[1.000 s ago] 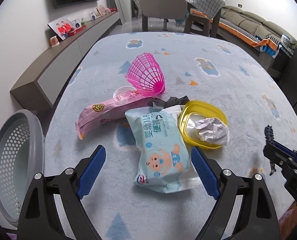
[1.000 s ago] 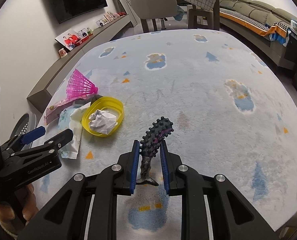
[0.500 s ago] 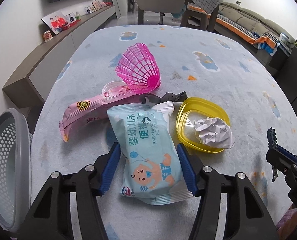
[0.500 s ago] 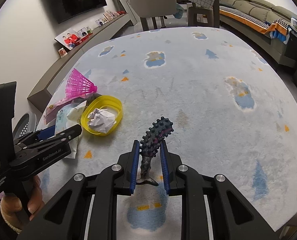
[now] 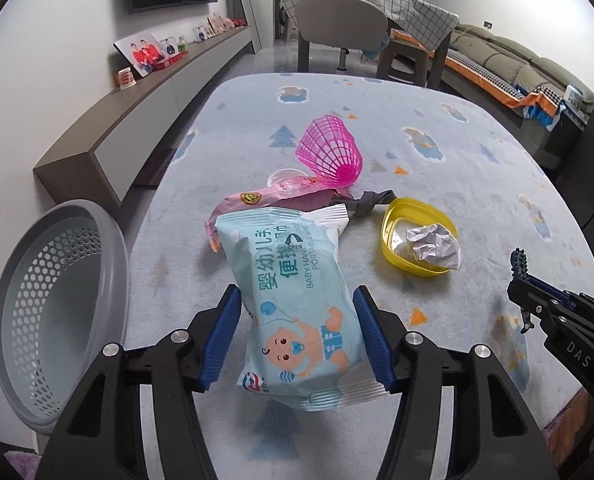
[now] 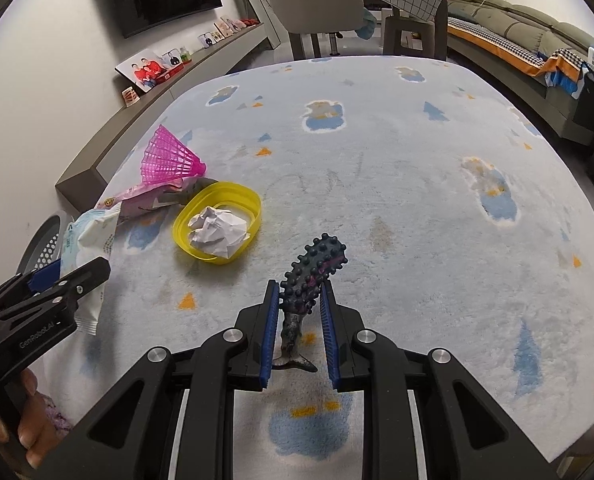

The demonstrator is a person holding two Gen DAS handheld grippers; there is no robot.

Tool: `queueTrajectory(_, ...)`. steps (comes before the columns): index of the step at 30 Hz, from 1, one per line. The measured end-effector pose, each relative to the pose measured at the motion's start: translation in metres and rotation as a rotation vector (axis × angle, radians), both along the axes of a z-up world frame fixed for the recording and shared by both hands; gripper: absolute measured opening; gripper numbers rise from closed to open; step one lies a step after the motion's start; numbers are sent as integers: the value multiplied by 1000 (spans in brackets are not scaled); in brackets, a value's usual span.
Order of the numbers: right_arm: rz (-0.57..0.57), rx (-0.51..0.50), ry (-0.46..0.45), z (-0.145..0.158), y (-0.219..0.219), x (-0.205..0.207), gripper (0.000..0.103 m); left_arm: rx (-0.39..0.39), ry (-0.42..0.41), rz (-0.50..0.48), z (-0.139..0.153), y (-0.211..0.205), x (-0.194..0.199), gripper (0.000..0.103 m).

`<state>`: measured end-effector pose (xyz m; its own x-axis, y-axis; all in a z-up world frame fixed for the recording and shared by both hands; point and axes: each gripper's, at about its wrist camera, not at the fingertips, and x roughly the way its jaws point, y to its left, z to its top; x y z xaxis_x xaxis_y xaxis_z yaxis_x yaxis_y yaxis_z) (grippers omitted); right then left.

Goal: Collect trash
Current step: 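Carry the spiky toy and wipes pack over the grey basket with both tools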

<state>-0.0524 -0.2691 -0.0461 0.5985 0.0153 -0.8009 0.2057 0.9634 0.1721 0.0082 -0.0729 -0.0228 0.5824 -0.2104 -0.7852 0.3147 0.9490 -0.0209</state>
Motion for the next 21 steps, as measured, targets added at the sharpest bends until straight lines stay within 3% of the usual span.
queueTrajectory(8, 84, -4, -23, 16, 40, 7, 20, 3, -61, 77, 29, 48, -15, 57)
queueTrajectory(21, 292, -23, -112, 55, 152, 31, 20, 18, -118, 267, 53, 151, -20, 57)
